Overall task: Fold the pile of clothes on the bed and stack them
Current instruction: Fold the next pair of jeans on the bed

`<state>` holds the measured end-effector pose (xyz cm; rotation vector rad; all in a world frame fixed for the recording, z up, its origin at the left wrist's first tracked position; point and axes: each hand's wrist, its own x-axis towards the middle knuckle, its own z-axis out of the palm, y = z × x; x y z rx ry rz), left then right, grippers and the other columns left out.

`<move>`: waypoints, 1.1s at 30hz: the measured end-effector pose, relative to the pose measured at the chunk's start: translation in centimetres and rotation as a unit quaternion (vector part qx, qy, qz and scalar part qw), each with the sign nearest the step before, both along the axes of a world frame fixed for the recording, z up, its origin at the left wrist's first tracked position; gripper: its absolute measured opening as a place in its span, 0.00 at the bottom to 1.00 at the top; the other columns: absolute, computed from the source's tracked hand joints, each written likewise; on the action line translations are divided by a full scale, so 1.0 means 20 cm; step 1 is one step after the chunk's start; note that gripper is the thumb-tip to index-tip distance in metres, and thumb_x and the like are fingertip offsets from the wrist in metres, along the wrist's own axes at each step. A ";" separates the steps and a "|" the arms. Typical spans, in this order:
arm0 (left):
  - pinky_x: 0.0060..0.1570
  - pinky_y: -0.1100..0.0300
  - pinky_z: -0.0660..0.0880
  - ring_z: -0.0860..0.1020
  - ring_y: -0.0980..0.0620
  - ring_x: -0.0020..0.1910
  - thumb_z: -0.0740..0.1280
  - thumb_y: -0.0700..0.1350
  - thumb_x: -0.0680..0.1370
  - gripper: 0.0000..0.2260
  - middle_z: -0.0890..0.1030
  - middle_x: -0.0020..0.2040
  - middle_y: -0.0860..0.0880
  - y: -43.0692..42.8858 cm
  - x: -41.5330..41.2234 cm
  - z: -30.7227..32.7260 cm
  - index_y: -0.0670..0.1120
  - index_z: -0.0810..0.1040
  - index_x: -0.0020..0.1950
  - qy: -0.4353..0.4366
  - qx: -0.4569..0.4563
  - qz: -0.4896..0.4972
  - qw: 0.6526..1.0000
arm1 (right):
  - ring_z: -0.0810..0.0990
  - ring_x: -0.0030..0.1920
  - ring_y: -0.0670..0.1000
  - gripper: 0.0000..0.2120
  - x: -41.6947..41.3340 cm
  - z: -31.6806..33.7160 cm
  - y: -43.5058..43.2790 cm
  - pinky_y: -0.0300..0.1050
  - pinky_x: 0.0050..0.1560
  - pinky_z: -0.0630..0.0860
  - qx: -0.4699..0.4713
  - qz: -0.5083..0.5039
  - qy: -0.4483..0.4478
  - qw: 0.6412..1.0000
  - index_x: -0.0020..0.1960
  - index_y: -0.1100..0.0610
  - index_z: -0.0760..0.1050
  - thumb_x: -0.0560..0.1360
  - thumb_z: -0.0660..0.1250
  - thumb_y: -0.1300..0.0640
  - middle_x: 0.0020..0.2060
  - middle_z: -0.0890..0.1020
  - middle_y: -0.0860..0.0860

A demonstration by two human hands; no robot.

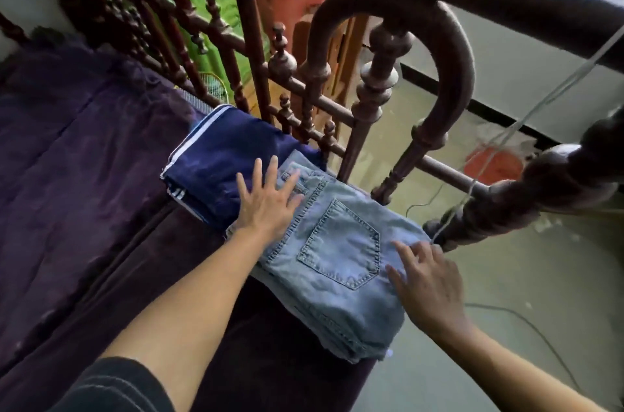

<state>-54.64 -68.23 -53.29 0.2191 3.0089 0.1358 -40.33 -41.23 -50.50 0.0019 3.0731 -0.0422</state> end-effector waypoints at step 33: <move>0.46 0.54 0.72 0.78 0.46 0.53 0.58 0.50 0.80 0.10 0.80 0.54 0.49 -0.11 1.94 0.28 0.51 0.76 0.57 -0.111 0.062 0.316 0.940 | 0.78 0.55 0.56 0.13 0.48 0.15 -0.34 0.50 0.45 0.74 -0.082 0.364 -0.115 0.921 0.55 0.52 0.75 0.78 0.58 0.46 0.52 0.79 0.51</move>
